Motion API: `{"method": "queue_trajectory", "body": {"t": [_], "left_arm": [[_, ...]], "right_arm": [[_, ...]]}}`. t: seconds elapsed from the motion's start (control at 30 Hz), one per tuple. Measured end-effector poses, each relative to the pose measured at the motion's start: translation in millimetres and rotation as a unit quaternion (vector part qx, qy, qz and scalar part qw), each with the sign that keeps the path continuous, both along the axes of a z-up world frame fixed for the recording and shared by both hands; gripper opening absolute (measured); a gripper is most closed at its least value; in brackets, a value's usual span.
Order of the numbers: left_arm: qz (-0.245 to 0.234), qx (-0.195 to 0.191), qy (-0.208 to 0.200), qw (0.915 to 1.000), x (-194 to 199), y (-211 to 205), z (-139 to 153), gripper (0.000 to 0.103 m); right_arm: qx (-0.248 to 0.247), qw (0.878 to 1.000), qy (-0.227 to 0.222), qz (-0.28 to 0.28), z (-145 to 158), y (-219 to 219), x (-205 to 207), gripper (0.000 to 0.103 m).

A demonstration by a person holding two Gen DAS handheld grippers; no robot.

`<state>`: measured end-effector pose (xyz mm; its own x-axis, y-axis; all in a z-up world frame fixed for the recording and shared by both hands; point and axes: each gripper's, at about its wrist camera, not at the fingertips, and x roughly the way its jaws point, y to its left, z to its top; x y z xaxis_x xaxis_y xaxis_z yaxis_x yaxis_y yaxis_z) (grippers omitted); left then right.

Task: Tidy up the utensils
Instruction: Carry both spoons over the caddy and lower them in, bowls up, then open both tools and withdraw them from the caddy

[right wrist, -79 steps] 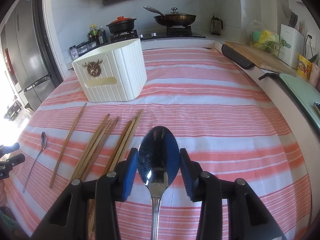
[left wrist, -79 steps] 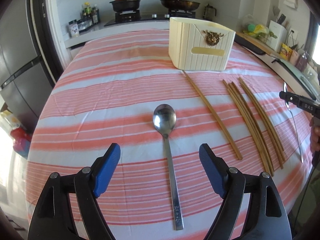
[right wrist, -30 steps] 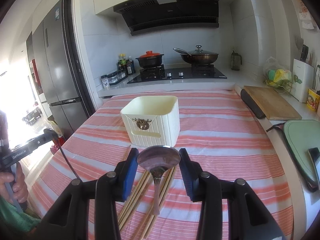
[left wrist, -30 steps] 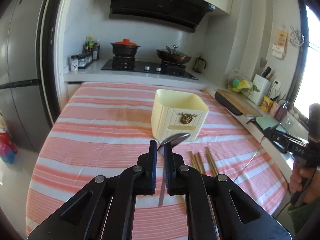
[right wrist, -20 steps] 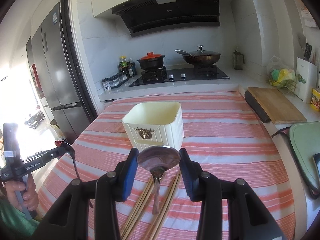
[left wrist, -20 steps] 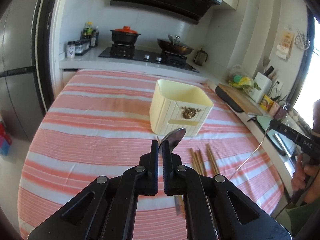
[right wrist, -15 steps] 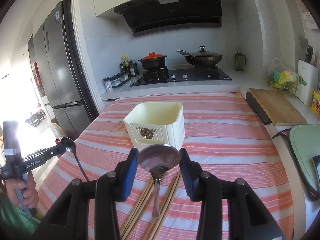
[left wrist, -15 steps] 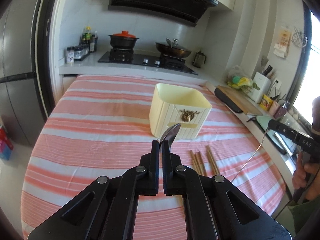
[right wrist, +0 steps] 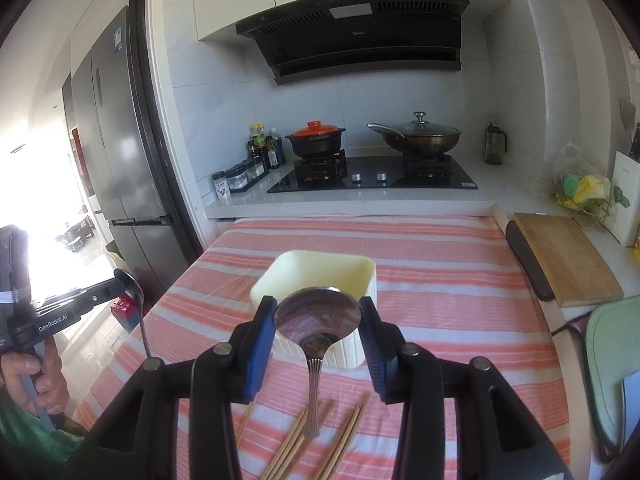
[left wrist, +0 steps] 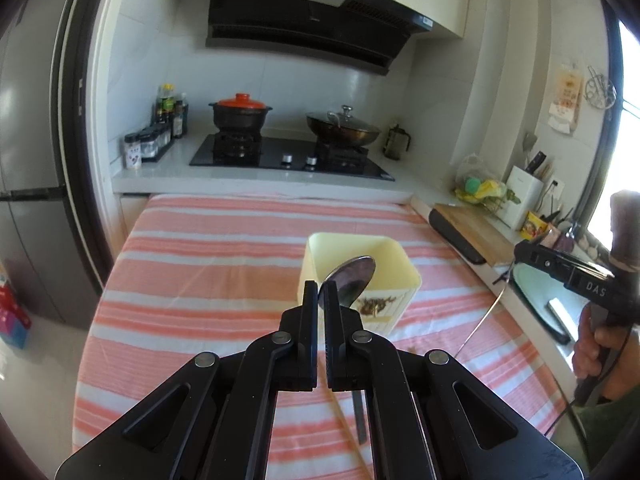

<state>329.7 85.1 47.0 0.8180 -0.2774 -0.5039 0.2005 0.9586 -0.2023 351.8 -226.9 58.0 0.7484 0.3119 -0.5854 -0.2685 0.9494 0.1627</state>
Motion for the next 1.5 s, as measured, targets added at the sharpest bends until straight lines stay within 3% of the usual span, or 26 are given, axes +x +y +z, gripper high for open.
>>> {"method": "queue_trajectory", "body": {"t": [0.23, 0.4, 0.57, 0.77, 0.93, 0.97, 1.0, 1.07, 1.13, 1.2, 1.33, 1.5], "left_arm": [[0.014, 0.003, -0.037, 0.9992, 69, -11, 50, 0.0], [0.023, 0.02, -0.062, 0.9976, 123, -38, 61, 0.0], [0.024, 0.029, -0.043, 0.9984, 172, -69, 27, 0.0], [0.018, 0.043, 0.03, 0.9985, 211, -89, -47, 0.0], [0.012, 0.062, 0.074, 0.9953, 227, -93, -78, 0.002], [0.013, 0.065, 0.08, 0.9946, 228, -93, -80, 0.006], [0.013, 0.064, 0.085, 0.9942, 228, -92, -80, 0.011], [0.018, 0.059, 0.087, 0.9943, 223, -87, -76, 0.042], [0.025, 0.047, 0.071, 0.996, 205, -76, -65, 0.059], [0.024, 0.046, 0.058, 0.997, 181, -64, -56, 0.065], [0.022, 0.052, 0.037, 0.9977, 103, -31, -46, 0.087], [0.025, 0.072, 0.047, 0.996, -11, 1, -69, 0.095]], "right_arm": [[0.021, 0.999, -0.023, -0.008, 33, 4, 73, 0.042], [0.021, 0.999, -0.025, -0.014, 26, 9, 129, 0.042], [0.013, 1.0, 0.02, -0.018, -21, 9, 175, 0.042], [0.0, 0.995, 0.099, -0.025, -89, 6, 213, 0.042], [0.001, 0.991, 0.129, -0.027, -115, 7, 228, 0.043], [0.002, 0.991, 0.133, -0.031, -117, 7, 230, 0.043], [0.004, 0.99, 0.137, -0.031, -118, 7, 231, 0.052], [0.004, 0.989, 0.14, -0.039, -114, 8, 231, 0.062], [0.013, 0.99, 0.134, -0.036, -103, 7, 223, 0.062], [0.006, 0.992, 0.121, -0.023, -88, 7, 203, 0.062], [-0.05, 0.995, 0.085, 0.011, -63, 9, 128, 0.062], [-0.096, 0.994, 0.048, 0.014, -63, 6, 7, 0.063]]}}
